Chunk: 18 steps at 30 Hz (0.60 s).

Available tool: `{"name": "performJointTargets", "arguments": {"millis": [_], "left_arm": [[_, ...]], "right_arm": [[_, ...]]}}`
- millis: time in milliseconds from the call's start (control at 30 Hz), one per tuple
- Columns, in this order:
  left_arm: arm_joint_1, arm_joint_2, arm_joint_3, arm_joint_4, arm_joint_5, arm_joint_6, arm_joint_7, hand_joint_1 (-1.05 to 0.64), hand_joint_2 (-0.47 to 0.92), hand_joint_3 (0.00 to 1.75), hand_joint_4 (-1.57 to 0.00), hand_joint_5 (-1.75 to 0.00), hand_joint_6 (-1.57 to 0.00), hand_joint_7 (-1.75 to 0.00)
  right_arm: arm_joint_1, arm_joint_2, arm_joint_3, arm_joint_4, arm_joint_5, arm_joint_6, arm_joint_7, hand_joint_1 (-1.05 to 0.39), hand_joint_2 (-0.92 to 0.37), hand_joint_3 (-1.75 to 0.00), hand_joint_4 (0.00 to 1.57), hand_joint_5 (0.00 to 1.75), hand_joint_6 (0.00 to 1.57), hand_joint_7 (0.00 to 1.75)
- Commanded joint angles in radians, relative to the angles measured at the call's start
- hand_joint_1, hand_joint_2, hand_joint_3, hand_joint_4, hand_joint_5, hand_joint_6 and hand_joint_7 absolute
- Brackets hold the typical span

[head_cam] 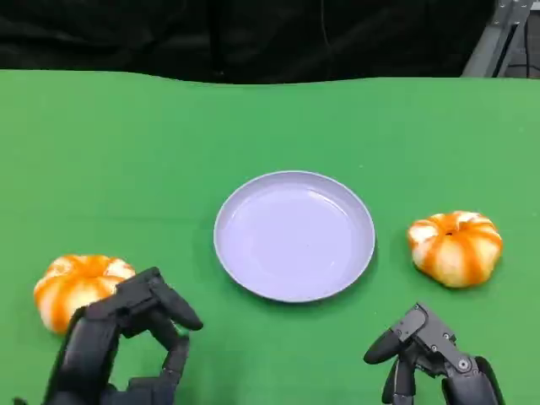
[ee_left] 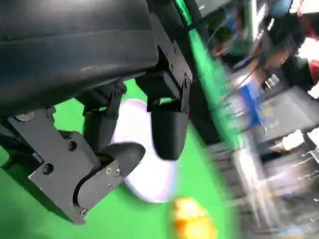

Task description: Grasp the bread from the table and place it into the plate.

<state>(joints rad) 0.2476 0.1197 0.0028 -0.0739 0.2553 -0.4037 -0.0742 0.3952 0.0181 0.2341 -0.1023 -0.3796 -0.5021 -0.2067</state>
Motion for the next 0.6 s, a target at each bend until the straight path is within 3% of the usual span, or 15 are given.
{"name": "performJointTargets", "arguments": {"millis": [33,367,600], "left_arm": [[-0.045,0.15,0.042,-0.153,0.396,0.18,0.055,-0.53,0.9,0.1,-0.22,-0.77,-0.43,-0.24],[-0.102,0.227,-0.049,-0.226,0.725,0.419,-0.028,-0.63,0.87,0.0,0.0,-0.69,-0.32,-0.04],[-0.249,0.236,-0.148,-0.068,0.849,0.593,-0.143,-0.62,0.84,0.0,0.0,-0.58,-0.3,-0.02]], "right_arm": [[0.001,0.006,-0.001,-0.007,0.0,0.01,-0.013,-0.12,-0.72,-1.37,0.77,1.75,0.4,1.75],[-0.001,0.014,0.007,-0.006,-0.001,0.009,-0.013,-0.12,-0.72,-1.38,0.77,1.75,0.4,1.75],[-0.002,0.017,0.012,-0.003,0.003,0.005,-0.014,-0.12,-0.72,-1.4,0.78,1.75,0.4,1.75]]}}
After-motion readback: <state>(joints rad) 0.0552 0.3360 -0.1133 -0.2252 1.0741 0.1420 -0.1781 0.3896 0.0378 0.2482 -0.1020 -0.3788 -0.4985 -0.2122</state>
